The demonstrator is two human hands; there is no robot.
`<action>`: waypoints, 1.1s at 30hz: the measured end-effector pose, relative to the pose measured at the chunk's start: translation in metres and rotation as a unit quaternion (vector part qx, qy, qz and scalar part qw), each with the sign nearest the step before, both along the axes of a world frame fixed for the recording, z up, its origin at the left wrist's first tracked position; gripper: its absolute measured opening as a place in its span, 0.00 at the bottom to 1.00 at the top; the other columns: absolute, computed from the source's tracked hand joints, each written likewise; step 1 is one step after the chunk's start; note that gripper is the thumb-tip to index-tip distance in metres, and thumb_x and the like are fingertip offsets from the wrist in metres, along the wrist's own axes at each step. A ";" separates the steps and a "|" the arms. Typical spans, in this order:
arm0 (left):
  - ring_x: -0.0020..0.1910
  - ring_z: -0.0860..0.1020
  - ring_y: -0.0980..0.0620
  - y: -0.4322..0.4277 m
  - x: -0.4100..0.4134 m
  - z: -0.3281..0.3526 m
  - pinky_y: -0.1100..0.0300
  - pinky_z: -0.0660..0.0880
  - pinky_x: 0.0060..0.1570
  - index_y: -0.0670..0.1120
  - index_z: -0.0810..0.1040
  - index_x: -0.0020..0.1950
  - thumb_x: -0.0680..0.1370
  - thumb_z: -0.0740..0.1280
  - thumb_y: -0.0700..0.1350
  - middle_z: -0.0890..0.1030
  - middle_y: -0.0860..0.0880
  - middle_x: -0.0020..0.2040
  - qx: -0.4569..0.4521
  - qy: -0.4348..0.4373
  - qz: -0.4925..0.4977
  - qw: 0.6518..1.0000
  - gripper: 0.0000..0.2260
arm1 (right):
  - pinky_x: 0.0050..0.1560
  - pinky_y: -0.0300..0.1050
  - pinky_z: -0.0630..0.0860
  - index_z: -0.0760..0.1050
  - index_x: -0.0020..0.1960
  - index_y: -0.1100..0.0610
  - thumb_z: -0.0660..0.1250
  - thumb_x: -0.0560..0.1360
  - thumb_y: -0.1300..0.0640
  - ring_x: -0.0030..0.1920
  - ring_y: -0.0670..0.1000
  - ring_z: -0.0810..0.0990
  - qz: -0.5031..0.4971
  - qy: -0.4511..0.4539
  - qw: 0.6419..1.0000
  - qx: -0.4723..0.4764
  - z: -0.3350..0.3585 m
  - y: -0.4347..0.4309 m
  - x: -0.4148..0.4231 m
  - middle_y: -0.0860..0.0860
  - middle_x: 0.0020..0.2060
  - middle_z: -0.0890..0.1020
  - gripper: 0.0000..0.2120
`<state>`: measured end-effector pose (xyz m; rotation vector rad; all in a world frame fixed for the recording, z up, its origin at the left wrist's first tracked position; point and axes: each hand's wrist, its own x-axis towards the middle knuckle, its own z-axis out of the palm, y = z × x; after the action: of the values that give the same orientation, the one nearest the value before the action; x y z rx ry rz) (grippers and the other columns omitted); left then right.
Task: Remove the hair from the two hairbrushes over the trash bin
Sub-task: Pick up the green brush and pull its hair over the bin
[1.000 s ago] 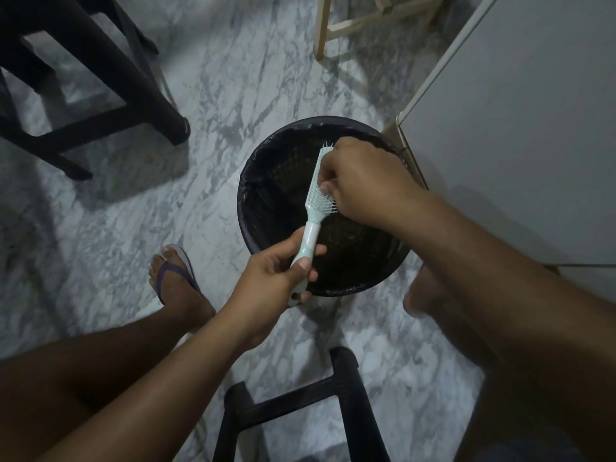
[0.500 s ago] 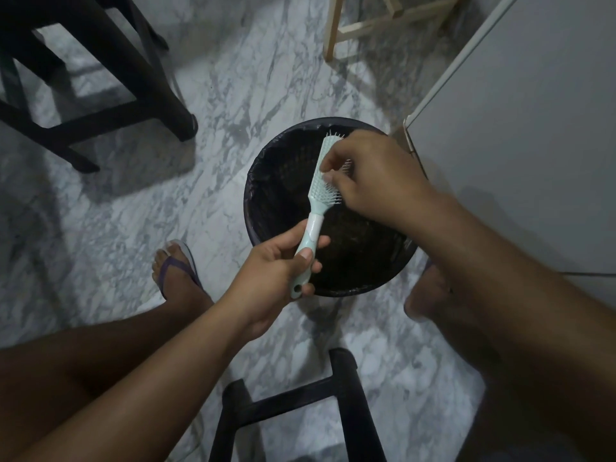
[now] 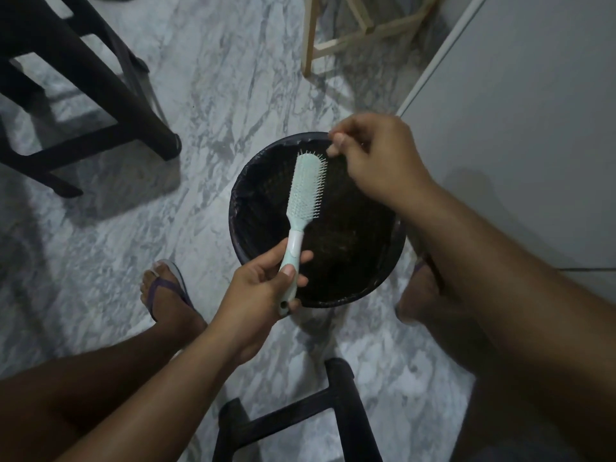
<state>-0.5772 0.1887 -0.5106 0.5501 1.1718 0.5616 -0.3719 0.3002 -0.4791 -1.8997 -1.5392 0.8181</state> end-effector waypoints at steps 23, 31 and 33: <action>0.57 0.84 0.48 0.008 0.013 -0.007 0.52 0.81 0.48 0.49 0.73 0.73 0.84 0.59 0.38 0.85 0.47 0.60 -0.089 -0.011 -0.008 0.996 0.18 | 0.62 0.56 0.79 0.74 0.68 0.65 0.65 0.80 0.66 0.62 0.57 0.81 -0.146 0.320 0.916 -0.194 -0.045 -0.032 -0.023 0.58 0.62 0.81 0.16; 0.59 0.83 0.48 0.037 0.025 -0.011 0.53 0.81 0.49 0.50 0.73 0.72 0.84 0.59 0.37 0.84 0.48 0.61 -0.082 0.034 -0.018 0.996 0.18 | 0.66 0.57 0.77 0.73 0.69 0.64 0.67 0.79 0.65 0.64 0.54 0.80 -0.163 0.278 0.934 -0.152 -0.065 -0.005 -0.019 0.58 0.65 0.80 0.19; 0.58 0.84 0.48 0.043 0.025 0.005 0.53 0.81 0.48 0.51 0.75 0.71 0.84 0.60 0.37 0.85 0.49 0.60 -0.072 0.039 -0.027 0.996 0.17 | 0.66 0.58 0.76 0.74 0.69 0.64 0.67 0.79 0.65 0.65 0.54 0.79 -0.175 0.284 0.931 -0.147 -0.051 0.000 -0.014 0.58 0.65 0.80 0.19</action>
<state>-0.5525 0.2319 -0.5059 0.4809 1.2566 0.4092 -0.3863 0.3004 -0.5298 -1.8300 -0.7356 1.3342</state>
